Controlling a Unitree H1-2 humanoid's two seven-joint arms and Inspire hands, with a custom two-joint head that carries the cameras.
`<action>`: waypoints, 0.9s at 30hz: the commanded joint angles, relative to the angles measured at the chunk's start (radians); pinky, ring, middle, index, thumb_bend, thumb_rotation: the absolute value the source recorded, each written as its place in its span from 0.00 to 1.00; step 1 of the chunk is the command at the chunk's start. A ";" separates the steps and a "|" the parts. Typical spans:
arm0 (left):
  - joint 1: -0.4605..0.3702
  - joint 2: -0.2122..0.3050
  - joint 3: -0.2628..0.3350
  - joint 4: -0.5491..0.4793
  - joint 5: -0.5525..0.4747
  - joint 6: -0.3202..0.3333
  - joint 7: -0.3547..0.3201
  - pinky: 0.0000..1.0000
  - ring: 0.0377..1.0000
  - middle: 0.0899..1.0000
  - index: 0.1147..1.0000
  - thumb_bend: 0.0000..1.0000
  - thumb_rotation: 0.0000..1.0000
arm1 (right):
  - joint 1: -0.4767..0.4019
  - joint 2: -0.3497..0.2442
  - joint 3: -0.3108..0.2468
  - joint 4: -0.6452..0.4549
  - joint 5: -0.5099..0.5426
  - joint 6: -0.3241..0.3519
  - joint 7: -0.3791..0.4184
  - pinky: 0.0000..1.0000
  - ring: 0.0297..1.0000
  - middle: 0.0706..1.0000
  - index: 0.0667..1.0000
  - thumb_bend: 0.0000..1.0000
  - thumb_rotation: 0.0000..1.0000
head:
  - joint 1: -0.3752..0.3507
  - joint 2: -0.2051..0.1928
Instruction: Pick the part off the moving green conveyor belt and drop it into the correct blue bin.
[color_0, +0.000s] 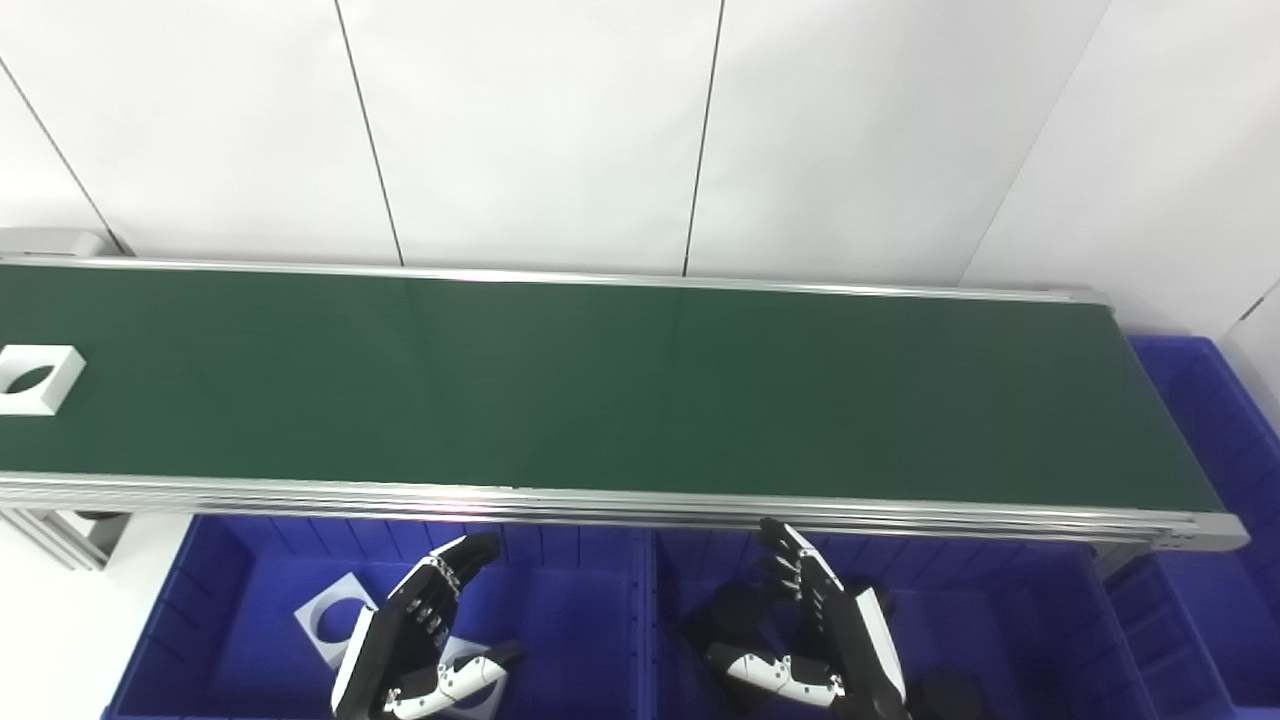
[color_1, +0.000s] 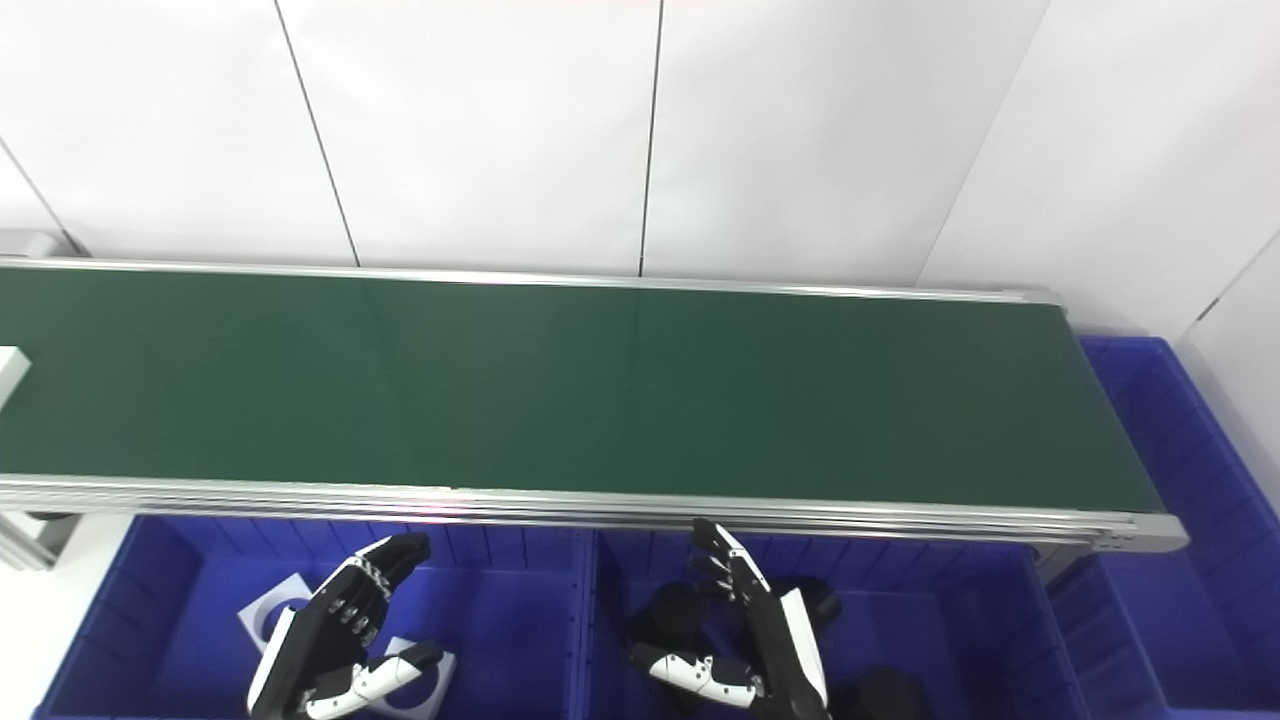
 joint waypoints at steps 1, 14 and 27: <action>-0.017 -0.003 -0.004 -0.033 0.004 -0.010 -0.004 0.94 0.84 0.80 0.71 0.63 0.00 | -0.004 0.000 0.001 -0.031 -0.005 -0.061 -0.009 0.72 0.81 0.85 0.87 0.69 0.20 | 0.000 -0.001; -0.012 -0.007 -0.006 -0.037 0.006 -0.011 -0.003 0.95 0.83 0.79 0.72 0.63 0.00 | -0.010 -0.011 -0.004 -0.024 0.015 -0.060 0.010 0.73 0.81 0.85 0.87 0.70 0.18 | 0.018 0.005; -0.010 -0.008 -0.003 -0.056 0.006 0.026 0.003 0.95 0.81 0.79 0.72 0.63 0.00 | -0.011 -0.015 -0.005 -0.018 0.029 -0.060 0.020 0.73 0.81 0.85 0.87 0.70 0.17 | 0.034 0.011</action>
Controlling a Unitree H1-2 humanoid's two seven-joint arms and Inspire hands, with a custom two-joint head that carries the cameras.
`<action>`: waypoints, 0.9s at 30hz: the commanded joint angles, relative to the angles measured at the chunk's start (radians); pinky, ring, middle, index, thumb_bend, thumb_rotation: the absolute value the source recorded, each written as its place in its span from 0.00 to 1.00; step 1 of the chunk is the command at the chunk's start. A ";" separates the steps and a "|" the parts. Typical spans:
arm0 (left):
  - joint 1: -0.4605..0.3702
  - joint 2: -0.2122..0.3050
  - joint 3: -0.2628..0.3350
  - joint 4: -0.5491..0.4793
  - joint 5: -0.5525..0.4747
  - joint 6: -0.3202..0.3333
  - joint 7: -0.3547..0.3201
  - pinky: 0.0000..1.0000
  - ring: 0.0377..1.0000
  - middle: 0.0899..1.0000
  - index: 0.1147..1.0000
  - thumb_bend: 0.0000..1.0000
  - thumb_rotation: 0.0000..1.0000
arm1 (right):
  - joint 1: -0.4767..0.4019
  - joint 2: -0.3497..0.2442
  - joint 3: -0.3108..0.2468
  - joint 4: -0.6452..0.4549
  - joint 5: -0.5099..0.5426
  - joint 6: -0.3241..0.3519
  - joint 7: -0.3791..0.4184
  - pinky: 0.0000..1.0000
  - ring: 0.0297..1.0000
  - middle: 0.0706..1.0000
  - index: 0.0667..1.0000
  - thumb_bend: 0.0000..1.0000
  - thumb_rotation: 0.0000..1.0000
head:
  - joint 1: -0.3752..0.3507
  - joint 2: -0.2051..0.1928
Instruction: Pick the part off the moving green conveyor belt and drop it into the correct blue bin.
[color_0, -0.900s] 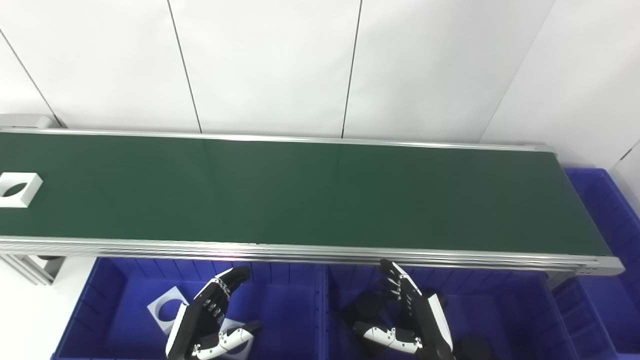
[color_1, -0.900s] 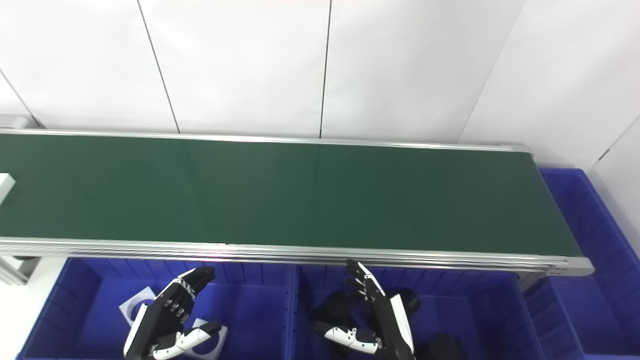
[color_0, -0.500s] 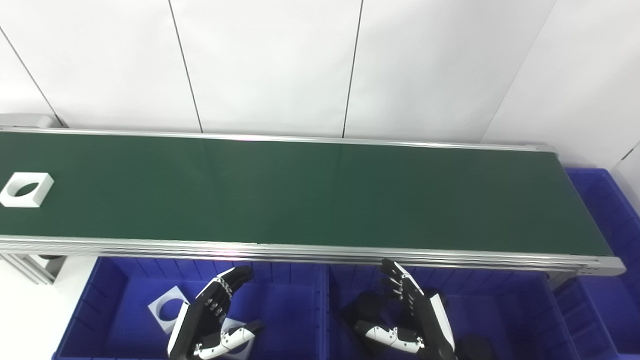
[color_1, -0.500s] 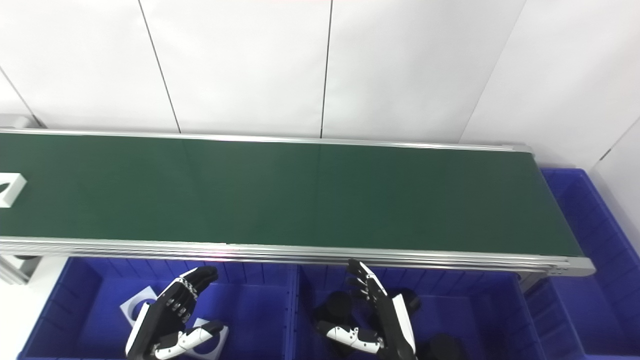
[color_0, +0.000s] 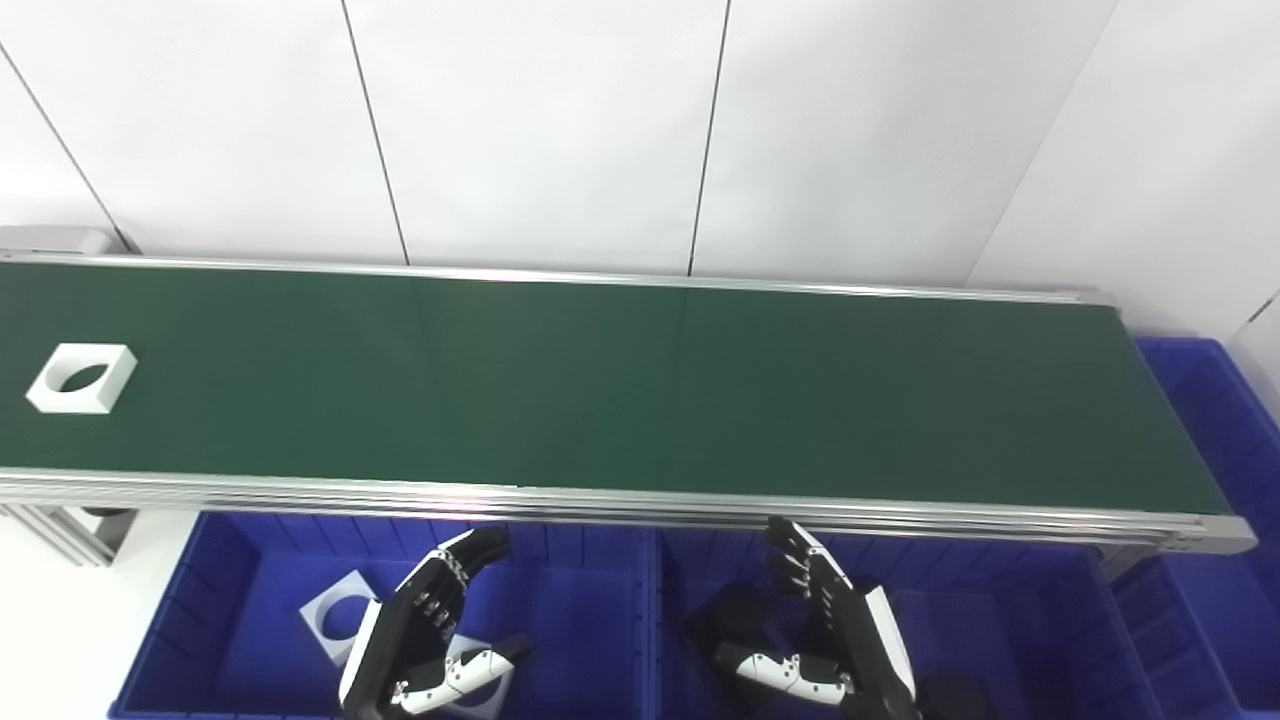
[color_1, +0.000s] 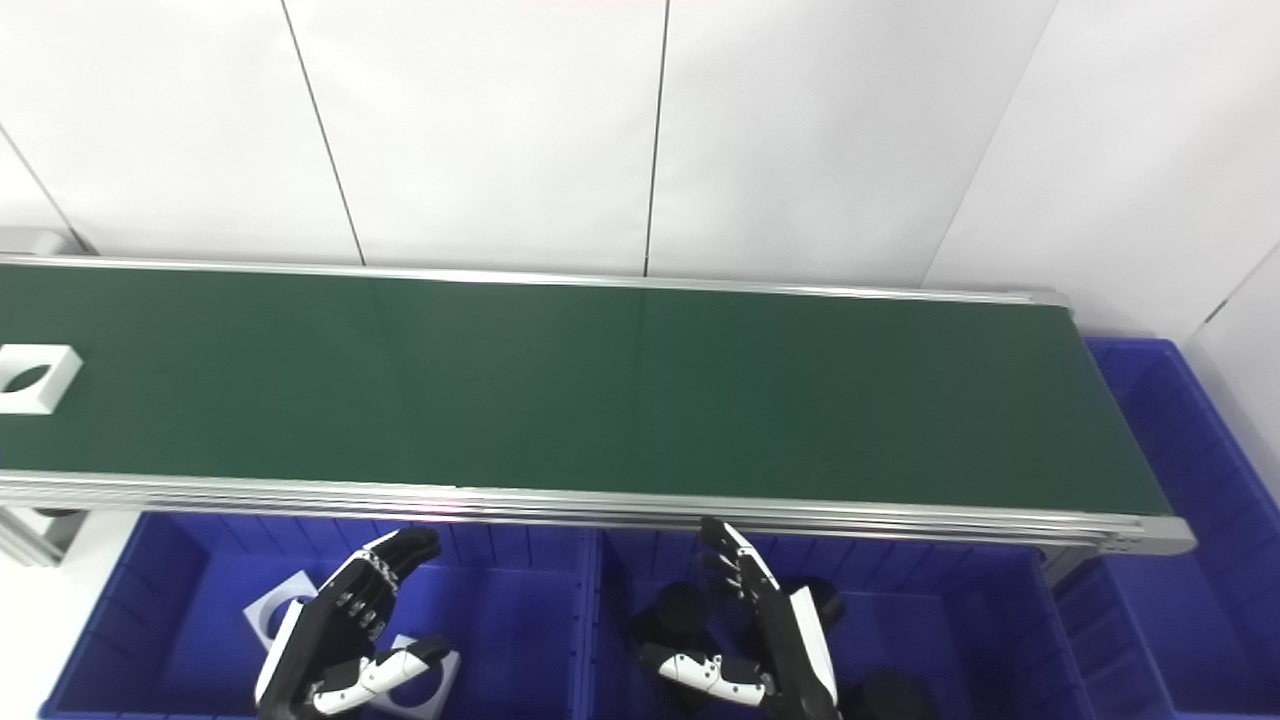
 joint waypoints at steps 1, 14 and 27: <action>-0.009 -0.004 -0.002 -0.030 0.006 -0.007 0.003 0.95 0.81 0.79 0.72 0.63 0.00 | -0.007 -0.002 -0.003 -0.020 0.010 -0.061 0.007 0.73 0.81 0.85 0.87 0.70 0.17 | 0.001 -0.001; -0.022 -0.005 0.001 -0.008 0.010 -0.032 0.000 0.95 0.82 0.79 0.72 0.63 0.00 | -0.009 -0.001 -0.002 -0.023 0.007 -0.061 -0.001 0.72 0.81 0.85 0.88 0.70 0.17 | 0.001 0.000; -0.016 -0.009 0.000 -0.014 0.010 -0.026 0.000 0.95 0.82 0.79 0.72 0.64 0.00 | -0.010 -0.006 0.000 -0.022 0.011 -0.061 -0.001 0.73 0.81 0.86 0.87 0.69 0.16 | 0.006 -0.003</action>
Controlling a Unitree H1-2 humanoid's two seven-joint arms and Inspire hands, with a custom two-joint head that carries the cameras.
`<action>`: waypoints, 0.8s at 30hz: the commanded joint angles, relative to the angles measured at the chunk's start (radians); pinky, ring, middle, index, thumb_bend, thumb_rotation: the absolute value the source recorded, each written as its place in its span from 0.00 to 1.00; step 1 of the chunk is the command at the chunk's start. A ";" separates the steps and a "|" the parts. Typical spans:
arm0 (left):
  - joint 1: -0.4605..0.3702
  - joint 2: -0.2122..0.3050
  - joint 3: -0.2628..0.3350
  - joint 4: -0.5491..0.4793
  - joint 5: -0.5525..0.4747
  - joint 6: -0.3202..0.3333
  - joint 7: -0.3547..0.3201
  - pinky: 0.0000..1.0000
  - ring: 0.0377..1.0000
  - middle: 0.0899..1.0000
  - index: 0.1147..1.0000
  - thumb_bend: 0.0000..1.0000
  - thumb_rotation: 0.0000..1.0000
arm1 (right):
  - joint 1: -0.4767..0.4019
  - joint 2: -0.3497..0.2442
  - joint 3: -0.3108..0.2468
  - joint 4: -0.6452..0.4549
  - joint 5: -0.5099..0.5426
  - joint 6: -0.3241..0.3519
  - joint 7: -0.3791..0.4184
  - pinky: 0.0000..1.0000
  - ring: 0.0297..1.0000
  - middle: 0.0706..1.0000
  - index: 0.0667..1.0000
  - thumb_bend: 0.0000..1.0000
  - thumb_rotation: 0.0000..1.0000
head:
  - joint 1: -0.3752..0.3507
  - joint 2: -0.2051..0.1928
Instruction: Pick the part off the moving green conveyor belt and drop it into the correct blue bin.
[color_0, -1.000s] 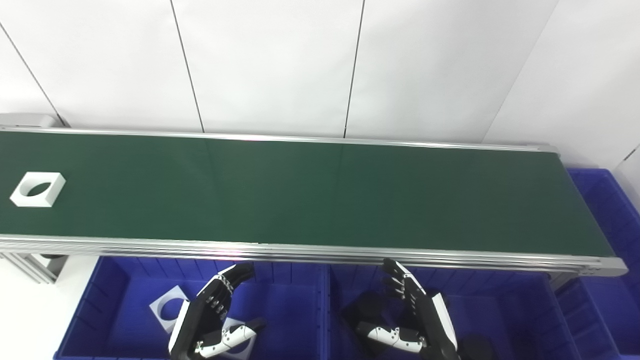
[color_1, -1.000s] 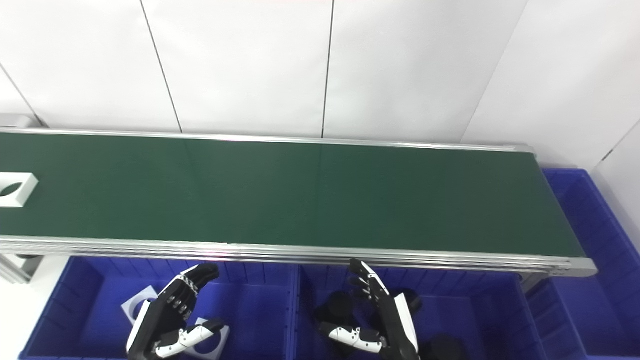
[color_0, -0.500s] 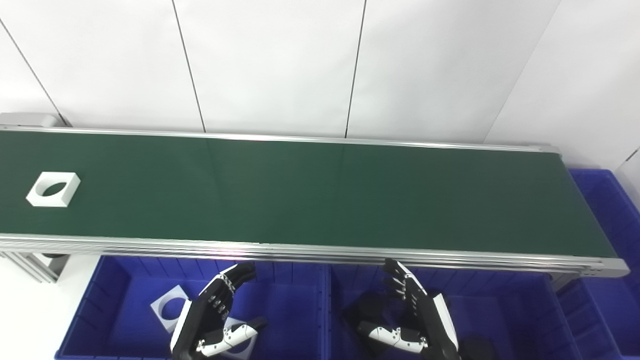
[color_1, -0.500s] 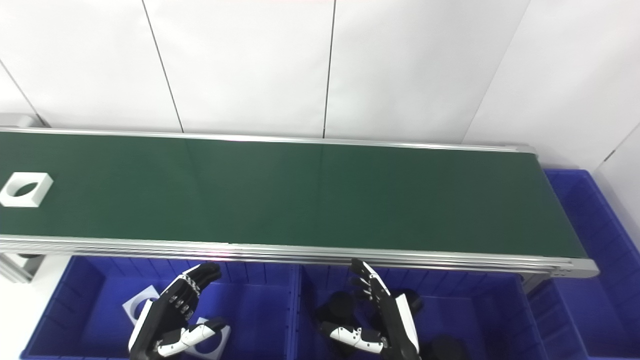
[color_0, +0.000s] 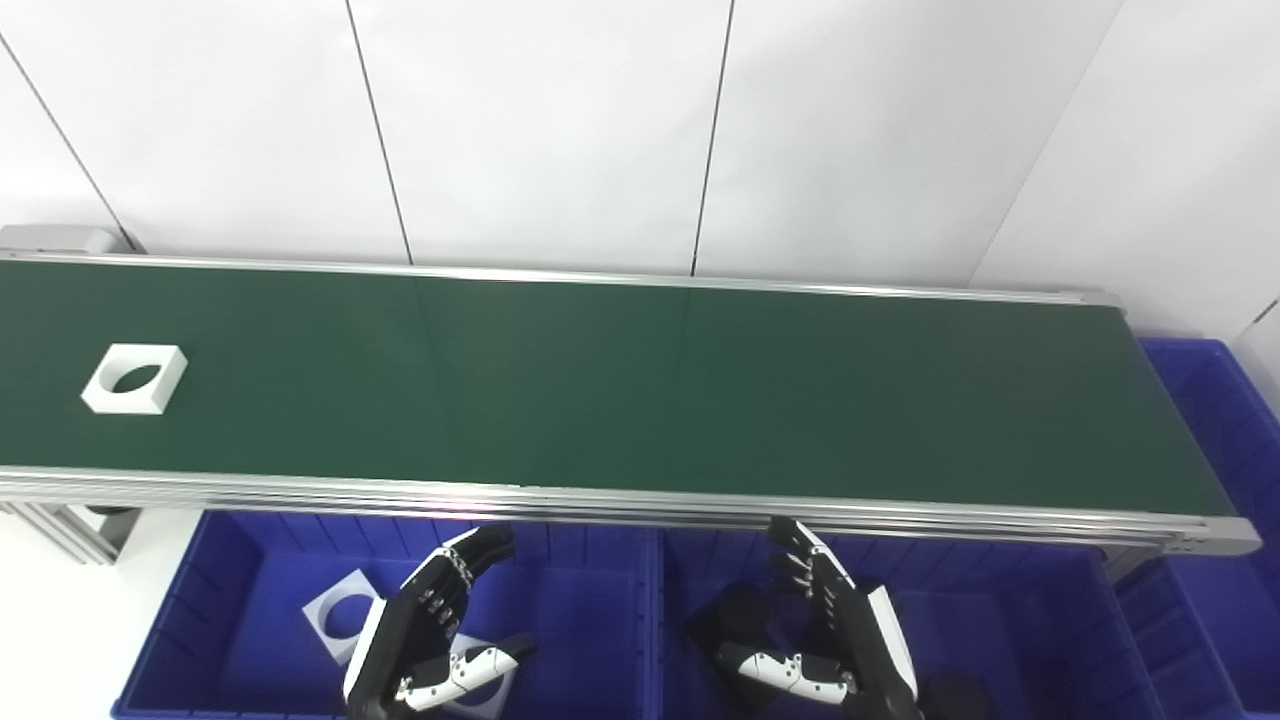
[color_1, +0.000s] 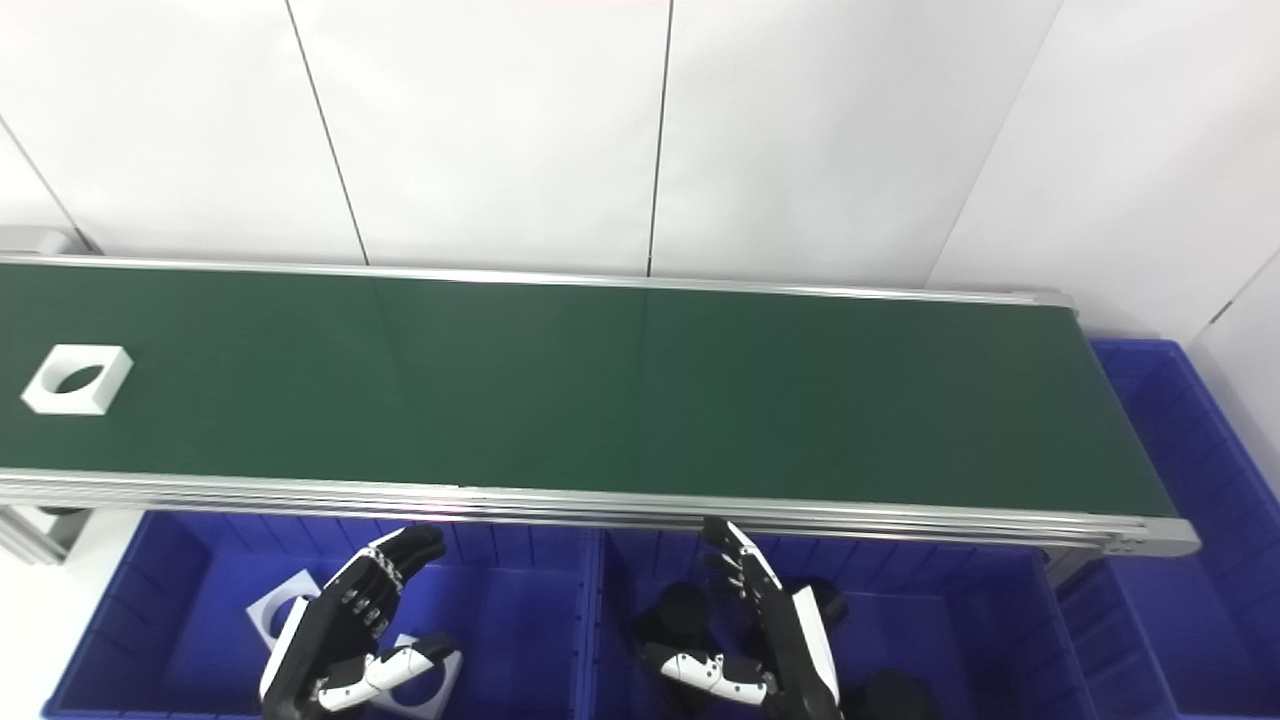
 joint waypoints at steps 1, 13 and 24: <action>-0.012 -0.008 -0.001 -0.018 -0.007 -0.025 -0.002 0.95 0.82 0.79 0.72 0.63 0.00 | -0.008 -0.006 0.000 -0.022 0.003 -0.061 -0.001 0.73 0.81 0.86 0.87 0.69 0.16 | 0.001 0.000; -0.008 -0.020 -0.005 -0.020 0.018 -0.032 0.018 0.93 0.81 0.79 0.72 0.65 0.00 | -0.008 -0.016 -0.005 -0.013 0.015 -0.061 0.008 0.73 0.80 0.85 0.87 0.70 0.17 | 0.061 -0.012; -0.011 -0.040 -0.016 0.005 0.053 -0.058 0.034 0.93 0.80 0.77 0.71 0.66 0.00 | -0.014 -0.045 -0.001 0.004 0.048 -0.061 0.025 0.74 0.81 0.85 0.87 0.69 0.15 | 0.139 -0.035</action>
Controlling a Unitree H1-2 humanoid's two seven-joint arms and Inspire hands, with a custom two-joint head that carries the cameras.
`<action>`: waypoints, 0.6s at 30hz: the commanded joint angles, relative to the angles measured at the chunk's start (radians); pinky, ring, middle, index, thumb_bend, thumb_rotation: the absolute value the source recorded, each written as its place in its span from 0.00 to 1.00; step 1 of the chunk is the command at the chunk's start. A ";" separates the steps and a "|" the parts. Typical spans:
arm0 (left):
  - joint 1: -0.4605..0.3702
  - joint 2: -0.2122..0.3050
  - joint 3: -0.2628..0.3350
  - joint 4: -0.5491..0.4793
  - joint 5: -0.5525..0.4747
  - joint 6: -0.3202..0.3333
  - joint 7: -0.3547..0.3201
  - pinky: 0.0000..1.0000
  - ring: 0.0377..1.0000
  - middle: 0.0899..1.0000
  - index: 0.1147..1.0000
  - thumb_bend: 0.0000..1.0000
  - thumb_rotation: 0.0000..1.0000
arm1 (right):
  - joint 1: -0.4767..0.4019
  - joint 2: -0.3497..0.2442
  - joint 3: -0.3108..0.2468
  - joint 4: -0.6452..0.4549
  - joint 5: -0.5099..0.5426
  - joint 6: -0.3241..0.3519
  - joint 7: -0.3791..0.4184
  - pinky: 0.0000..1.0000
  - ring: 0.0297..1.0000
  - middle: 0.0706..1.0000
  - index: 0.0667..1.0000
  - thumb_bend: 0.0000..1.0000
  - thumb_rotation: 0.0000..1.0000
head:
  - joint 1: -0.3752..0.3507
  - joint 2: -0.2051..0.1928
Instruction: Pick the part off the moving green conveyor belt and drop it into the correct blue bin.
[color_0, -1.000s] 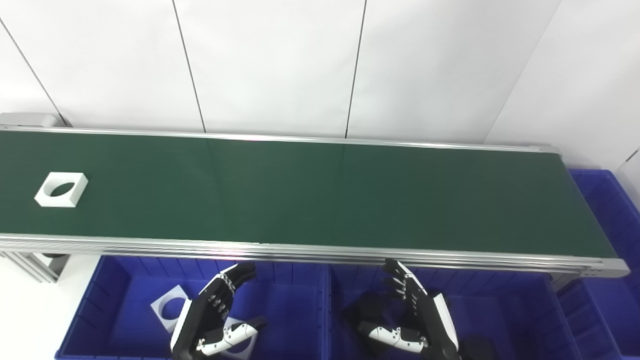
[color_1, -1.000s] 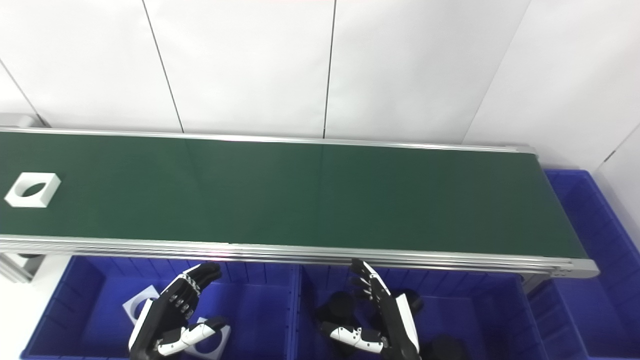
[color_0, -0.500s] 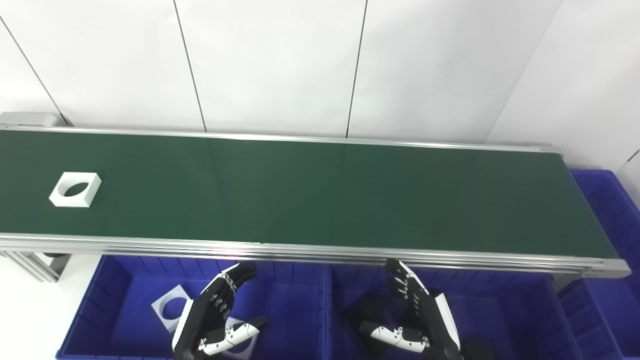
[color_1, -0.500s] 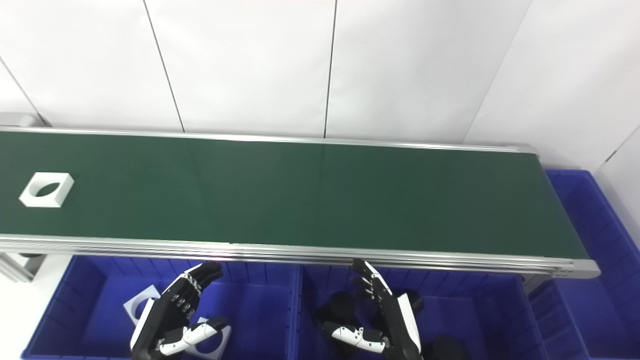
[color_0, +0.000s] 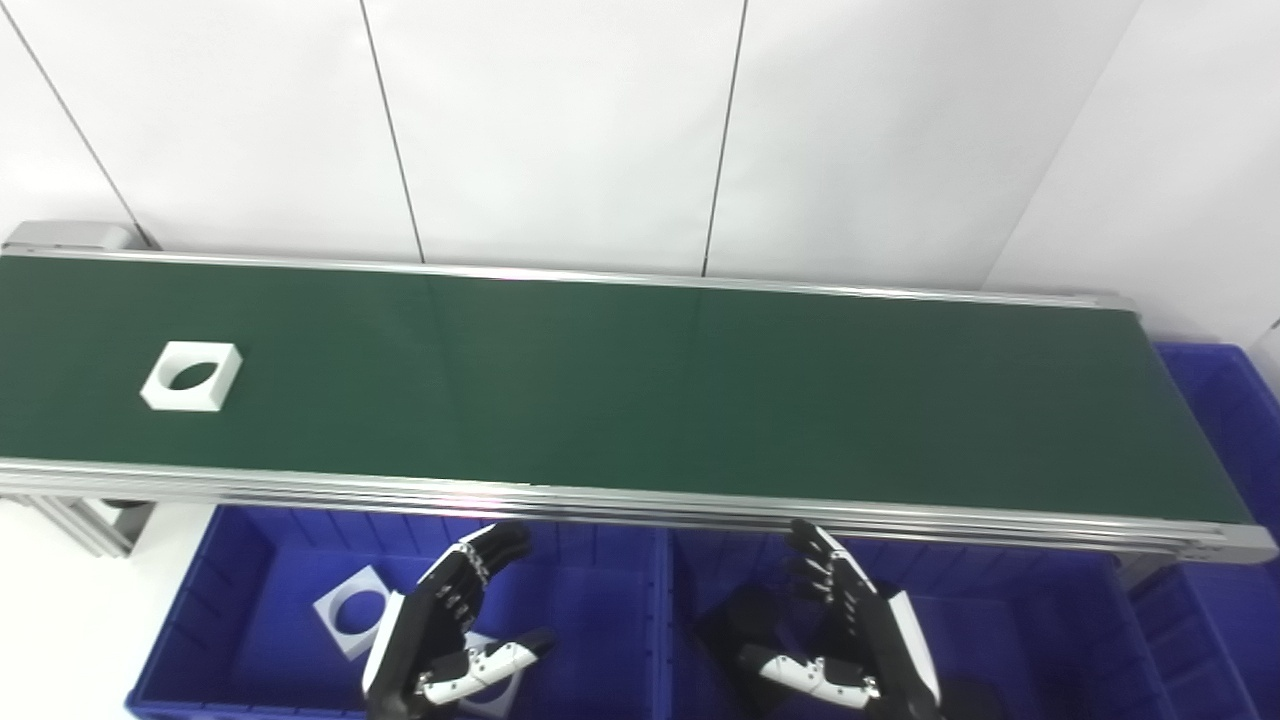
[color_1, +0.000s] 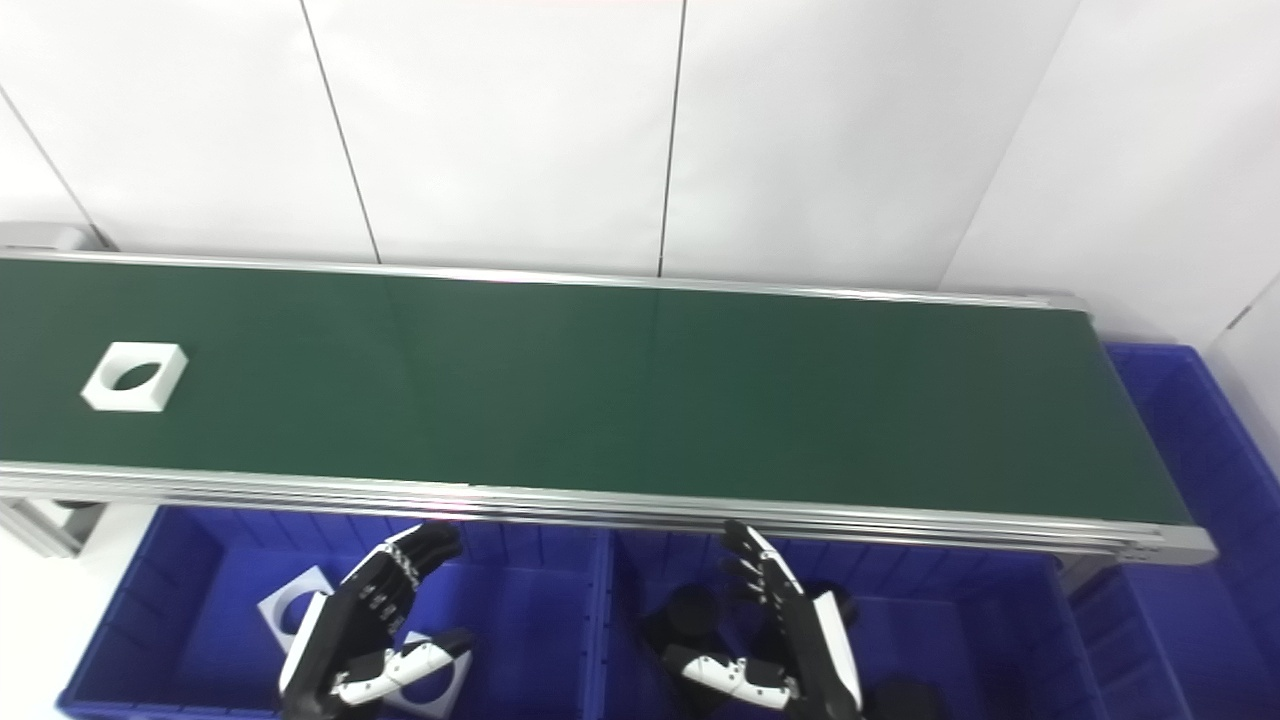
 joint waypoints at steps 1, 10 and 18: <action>-0.012 -0.013 -0.009 -0.007 0.011 -0.048 0.003 0.93 0.80 0.77 0.71 0.65 0.00 | -0.010 -0.009 0.000 -0.009 0.015 -0.061 0.007 0.74 0.81 0.85 0.87 0.69 0.15 | 0.016 -0.008; -0.010 -0.034 -0.016 0.010 0.027 -0.069 0.015 0.92 0.80 0.77 0.71 0.64 0.00 | -0.012 -0.027 -0.004 0.015 0.041 -0.062 0.019 0.75 0.82 0.86 0.88 0.69 0.16 | 0.105 -0.053; -0.004 -0.053 -0.027 0.031 0.058 -0.074 0.039 0.90 0.79 0.76 0.69 0.69 0.00 | -0.016 -0.033 -0.025 0.049 0.087 -0.062 0.047 0.76 0.82 0.86 0.89 0.68 0.17 | 0.182 -0.096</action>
